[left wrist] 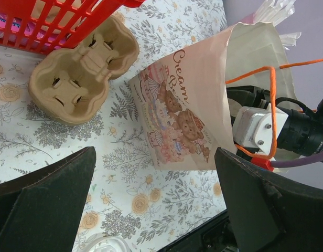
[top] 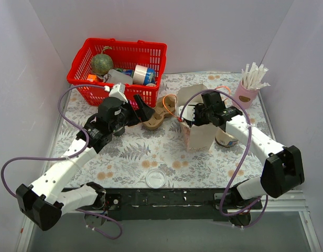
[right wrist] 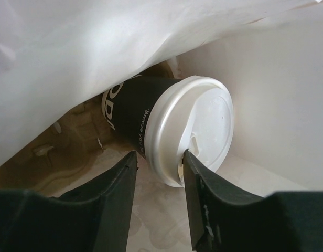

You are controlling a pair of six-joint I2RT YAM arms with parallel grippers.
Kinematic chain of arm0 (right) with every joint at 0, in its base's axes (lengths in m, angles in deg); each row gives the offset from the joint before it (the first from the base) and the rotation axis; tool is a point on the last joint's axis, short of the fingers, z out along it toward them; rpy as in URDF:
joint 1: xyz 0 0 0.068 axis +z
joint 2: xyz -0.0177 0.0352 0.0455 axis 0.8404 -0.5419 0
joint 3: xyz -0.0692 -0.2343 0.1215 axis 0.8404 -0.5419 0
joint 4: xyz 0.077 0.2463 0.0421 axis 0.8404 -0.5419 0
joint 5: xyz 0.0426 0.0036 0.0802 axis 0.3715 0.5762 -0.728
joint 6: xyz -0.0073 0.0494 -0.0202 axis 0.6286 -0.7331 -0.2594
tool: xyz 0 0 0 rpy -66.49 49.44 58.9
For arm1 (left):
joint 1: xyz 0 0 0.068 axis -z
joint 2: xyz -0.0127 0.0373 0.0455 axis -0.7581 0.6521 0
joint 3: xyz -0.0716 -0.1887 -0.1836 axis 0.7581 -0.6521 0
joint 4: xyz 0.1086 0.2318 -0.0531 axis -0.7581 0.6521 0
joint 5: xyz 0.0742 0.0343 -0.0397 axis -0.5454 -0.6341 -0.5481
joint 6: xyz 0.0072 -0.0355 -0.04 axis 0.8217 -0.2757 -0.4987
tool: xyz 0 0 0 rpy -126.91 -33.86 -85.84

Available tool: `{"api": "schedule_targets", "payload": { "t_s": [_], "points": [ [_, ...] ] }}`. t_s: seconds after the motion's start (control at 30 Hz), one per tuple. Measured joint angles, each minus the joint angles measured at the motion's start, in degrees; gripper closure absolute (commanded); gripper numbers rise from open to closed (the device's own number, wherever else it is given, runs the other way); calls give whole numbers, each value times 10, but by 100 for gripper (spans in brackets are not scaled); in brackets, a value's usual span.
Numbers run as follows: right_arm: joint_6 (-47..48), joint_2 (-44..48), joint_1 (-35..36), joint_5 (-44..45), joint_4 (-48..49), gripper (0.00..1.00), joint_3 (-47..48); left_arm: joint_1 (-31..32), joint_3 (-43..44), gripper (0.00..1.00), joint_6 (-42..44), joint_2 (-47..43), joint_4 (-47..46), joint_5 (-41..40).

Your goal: Pack the takeout coffee

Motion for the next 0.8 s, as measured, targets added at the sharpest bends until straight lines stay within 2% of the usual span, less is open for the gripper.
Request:
{"api": "schedule_targets", "payload": {
  "t_s": [0.1,0.27,0.43,0.77,0.8],
  "points": [
    [-3,2,0,2,-2,43,0,0,1,2,0,3,0,1],
    [-5,8,0,6,-4,42,0,0,3,2,0,3,0,4],
    [-6,14,0,12,-6,34,0,0,10,2,-1,5,-1,6],
    [-7,23,0,14,-21,30,10,0,19,2,-4,30,-9,24],
    [-7,23,0,14,-21,27,13,0,19,2,-4,33,-10,27]
  ]
}}
